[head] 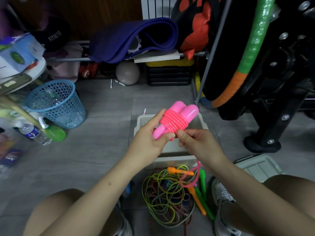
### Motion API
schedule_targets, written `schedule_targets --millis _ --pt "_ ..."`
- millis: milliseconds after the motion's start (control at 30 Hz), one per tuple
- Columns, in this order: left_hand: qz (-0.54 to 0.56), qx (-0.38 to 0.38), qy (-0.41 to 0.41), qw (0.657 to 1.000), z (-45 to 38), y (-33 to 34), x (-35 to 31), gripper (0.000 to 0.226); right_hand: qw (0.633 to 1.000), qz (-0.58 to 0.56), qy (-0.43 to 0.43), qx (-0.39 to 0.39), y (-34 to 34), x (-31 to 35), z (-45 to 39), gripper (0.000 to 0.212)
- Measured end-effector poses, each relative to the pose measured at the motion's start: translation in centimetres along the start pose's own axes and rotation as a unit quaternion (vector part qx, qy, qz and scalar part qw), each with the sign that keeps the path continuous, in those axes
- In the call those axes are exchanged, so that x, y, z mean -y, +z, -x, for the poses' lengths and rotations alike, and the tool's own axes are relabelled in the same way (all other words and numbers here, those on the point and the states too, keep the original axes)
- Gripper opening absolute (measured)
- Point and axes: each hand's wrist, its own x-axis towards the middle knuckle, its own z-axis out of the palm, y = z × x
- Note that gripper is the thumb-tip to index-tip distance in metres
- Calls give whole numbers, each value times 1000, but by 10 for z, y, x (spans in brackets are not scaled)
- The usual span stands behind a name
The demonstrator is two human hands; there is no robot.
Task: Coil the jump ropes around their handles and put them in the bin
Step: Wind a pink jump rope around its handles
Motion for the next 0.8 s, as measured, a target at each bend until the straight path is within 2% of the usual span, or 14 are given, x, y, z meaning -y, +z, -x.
schedule_targets --millis 67,167,233,267,333,400,433,467,533,600,667,733,800 --pt "-25 -5 -5 1000 -1 0 3 70 999 30 23 32 -1 5 1 33" --pt "-89 -35 1 995 -8 -4 11 71 993 69 42 86 -1 9 5 15" --pt "-137 -47 -9 989 -15 -9 16 71 978 191 7 79 -3 8 7 15" --pt "-152 -42 -16 987 -18 -11 19 71 958 278 -15 72 -5 6 8 18" --pt "-173 -6 -23 985 -22 -13 22 70 885 457 -75 35 -6 9 12 23" --pt "-207 44 -37 977 -21 -12 23 71 811 547 -208 -13 -8 8 12 17" --pt "-215 80 -45 972 -19 -11 23 72 793 547 -269 -22 -11 6 11 16" --pt "-215 122 -46 968 -16 -10 23 73 793 527 -305 -23 -15 6 10 18" --pt "-208 192 -35 958 -11 -10 22 70 823 478 -307 1 -24 6 5 21" --pt "-216 236 -22 947 -8 -13 17 66 870 420 -258 23 -30 9 3 21" --pt "-220 276 -19 936 -4 -12 10 59 908 365 -204 28 -32 13 1 12" --pt "-222 308 -22 925 1 -10 4 55 931 326 -161 46 -32 14 -4 10" --pt "-226 324 -23 918 7 -7 -2 62 948 282 -127 78 -33 14 -8 14"
